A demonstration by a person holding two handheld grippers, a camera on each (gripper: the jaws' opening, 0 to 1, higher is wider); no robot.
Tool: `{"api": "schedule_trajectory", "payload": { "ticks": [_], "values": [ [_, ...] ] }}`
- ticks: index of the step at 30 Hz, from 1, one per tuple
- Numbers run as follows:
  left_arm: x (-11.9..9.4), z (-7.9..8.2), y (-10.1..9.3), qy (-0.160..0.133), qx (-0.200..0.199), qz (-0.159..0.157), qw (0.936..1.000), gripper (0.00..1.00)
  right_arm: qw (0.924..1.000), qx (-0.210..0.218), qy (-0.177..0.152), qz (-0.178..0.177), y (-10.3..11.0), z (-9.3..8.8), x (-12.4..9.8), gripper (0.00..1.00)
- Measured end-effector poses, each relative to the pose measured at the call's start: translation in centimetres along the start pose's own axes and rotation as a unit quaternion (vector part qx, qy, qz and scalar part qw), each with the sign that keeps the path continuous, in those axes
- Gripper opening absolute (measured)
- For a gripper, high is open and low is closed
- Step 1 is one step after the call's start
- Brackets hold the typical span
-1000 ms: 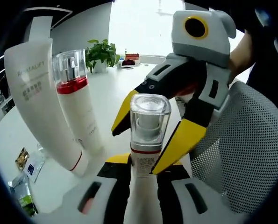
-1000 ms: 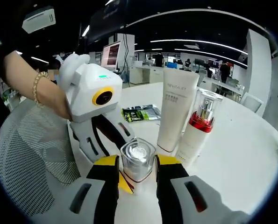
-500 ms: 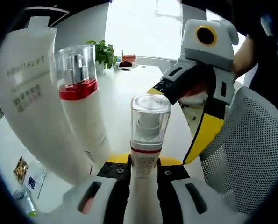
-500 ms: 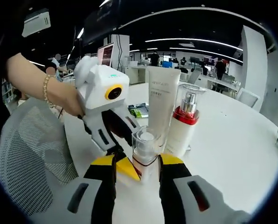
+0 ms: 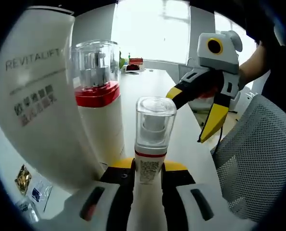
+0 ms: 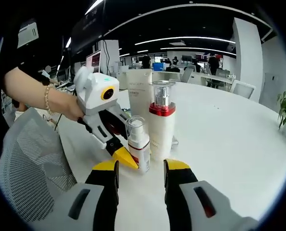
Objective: Arrange the skincare products in the storage area until every visible bottle or jar stands upright without overlapping.
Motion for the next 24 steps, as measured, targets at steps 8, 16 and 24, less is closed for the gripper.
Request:
{"api": "schedule_trajectory", "payload": {
  "ticks": [8,16,24],
  "values": [
    [0.06,-0.16,0.21,0.0,-0.004,0.0,1.0,0.2,0.9999,-0.002,0.007,0.007,0.31,-0.33,0.24,0.37],
    [-0.05,-0.44,0.32,0.001,-0.006,0.006,1.0,0.2,0.9999,-0.002,0.01,0.01,0.46,-0.48,0.21,0.38],
    [-0.47,-0.27,0.54,-0.009,-0.009,0.013,0.9998,0.21,0.9998,-0.007,0.013,0.012,0.88,-0.23,0.18,0.38]
  ]
}}
Point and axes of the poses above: the point that each gripper's makers call its tool centre point, and the gripper's own axes: x roughly forward along the fingers, y roughly to its left, z roughly out of its top, the point moved 5 cm from there along -x, roughly backward along the fingers, and after that the axes turned 2 degrees about y, right-handed, at the moved point
